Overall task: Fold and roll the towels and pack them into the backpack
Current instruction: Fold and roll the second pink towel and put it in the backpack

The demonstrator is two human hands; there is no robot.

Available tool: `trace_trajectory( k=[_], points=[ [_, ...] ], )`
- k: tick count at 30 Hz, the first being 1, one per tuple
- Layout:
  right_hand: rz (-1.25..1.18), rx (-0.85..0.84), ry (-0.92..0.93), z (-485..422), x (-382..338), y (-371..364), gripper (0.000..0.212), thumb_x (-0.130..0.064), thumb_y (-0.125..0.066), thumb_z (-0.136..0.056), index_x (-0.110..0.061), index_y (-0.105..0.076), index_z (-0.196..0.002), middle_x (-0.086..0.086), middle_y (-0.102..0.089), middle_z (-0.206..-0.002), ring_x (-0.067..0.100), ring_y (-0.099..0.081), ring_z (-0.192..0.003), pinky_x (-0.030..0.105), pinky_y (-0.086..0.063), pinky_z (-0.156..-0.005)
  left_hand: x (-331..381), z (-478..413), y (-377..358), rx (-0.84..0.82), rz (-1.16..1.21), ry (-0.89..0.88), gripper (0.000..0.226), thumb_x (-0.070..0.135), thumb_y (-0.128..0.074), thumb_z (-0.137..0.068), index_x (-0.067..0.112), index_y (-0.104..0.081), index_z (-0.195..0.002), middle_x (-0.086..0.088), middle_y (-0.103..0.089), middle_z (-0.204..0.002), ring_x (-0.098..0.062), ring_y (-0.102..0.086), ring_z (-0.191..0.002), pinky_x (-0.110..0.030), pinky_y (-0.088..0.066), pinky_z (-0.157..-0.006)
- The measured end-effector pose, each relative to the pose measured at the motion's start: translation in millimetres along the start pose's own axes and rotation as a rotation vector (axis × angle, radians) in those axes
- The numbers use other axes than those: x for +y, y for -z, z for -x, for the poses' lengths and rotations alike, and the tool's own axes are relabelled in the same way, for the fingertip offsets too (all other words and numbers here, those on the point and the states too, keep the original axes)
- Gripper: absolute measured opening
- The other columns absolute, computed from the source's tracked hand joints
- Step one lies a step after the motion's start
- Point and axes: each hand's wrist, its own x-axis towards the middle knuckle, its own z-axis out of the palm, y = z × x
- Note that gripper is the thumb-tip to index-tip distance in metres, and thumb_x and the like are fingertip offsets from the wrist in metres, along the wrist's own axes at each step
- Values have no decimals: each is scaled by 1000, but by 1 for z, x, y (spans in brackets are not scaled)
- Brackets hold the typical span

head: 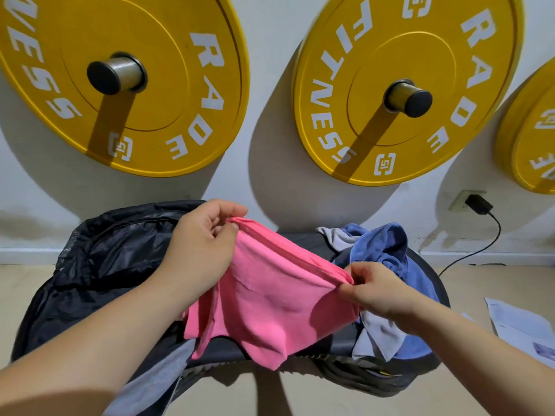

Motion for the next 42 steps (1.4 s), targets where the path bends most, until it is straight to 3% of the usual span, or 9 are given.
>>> trace_trajectory(
  k=[7, 12, 16, 18, 22, 26, 31, 36, 42],
  points=[
    [-444, 128, 65, 7, 1, 19, 13, 5, -62, -89, -7, -60, -92, 5, -60, -72, 22, -59, -71, 42, -56, -76, -8, -9, 6, 141, 11, 91, 28, -2, -54, -96, 19, -72, -105, 2, -73, -94, -1, -66, -77, -13, -48, -69],
    [-281, 52, 194, 15, -2, 20, 33, 6, -55, -94, -23, -71, -93, 12, -60, -82, 19, -51, -73, 32, -45, -68, -11, -6, 3, 113, 24, 128, 28, -1, -55, -96, 21, -72, -103, -1, -74, -96, -16, -68, -89, -28, -50, -79],
    [-133, -73, 153, 15, -4, 13, 61, 11, -41, -92, -32, -74, -118, -25, -72, -113, -13, -61, -107, 13, -42, -91, -7, -1, -3, 68, -12, 99, 29, -3, -54, -96, 18, -71, -105, 4, -73, -95, -4, -65, -81, -13, -46, -70],
    [-92, -71, 114, 16, -5, 13, 56, 8, -43, -91, -30, -73, -120, -23, -71, -117, -18, -58, -109, 10, -41, -95, -7, -1, -5, 62, -19, 88, 29, -3, -54, -96, 19, -71, -105, 5, -73, -96, -2, -64, -79, -11, -45, -68],
    [-78, 11, 64, 11, 0, 11, 39, -1, -53, -91, -25, -75, -111, -5, -71, -88, -1, -58, -71, 14, -45, -70, -7, -2, -6, 44, -30, 71, 31, -4, -54, -95, 21, -71, -104, 8, -73, -98, 0, -64, -80, -6, -46, -68],
    [-220, 133, 121, 8, 1, 7, 21, -19, -68, -95, -6, -77, -81, 1, -61, -63, 10, -53, -59, 26, -47, -62, -8, -3, -7, 42, -25, 63, 32, -4, -54, -95, 23, -71, -102, 8, -73, -100, -9, -68, -88, -12, -47, -72],
    [-516, 159, 1, 5, 2, 7, 18, -20, -74, -91, -11, -80, -78, 14, -70, -73, 21, -62, -63, 34, -57, -64, -10, -2, -7, 24, -45, 50, 33, -2, -55, -95, 26, -71, -102, 10, -73, -102, -12, -69, -93, -19, -49, -77],
    [-652, 23, -83, 4, 8, 5, 20, -8, -59, -100, -5, -76, -110, 17, -77, -105, 24, -69, -86, 30, -60, -69, -11, -6, -3, 70, -33, 52, 32, -1, -54, -96, 25, -71, -102, 5, -74, -98, -10, -64, -80, -18, -48, -70],
    [-408, -114, 30, 13, 4, 8, 15, 0, -77, -85, -3, -79, -99, 20, -78, -96, 31, -76, -91, 39, -62, -85, -13, -10, 2, 107, -32, 58, 32, -2, -53, -95, 22, -72, -105, 0, -74, -97, -33, -66, -94, -32, -50, -76]
  ],
)
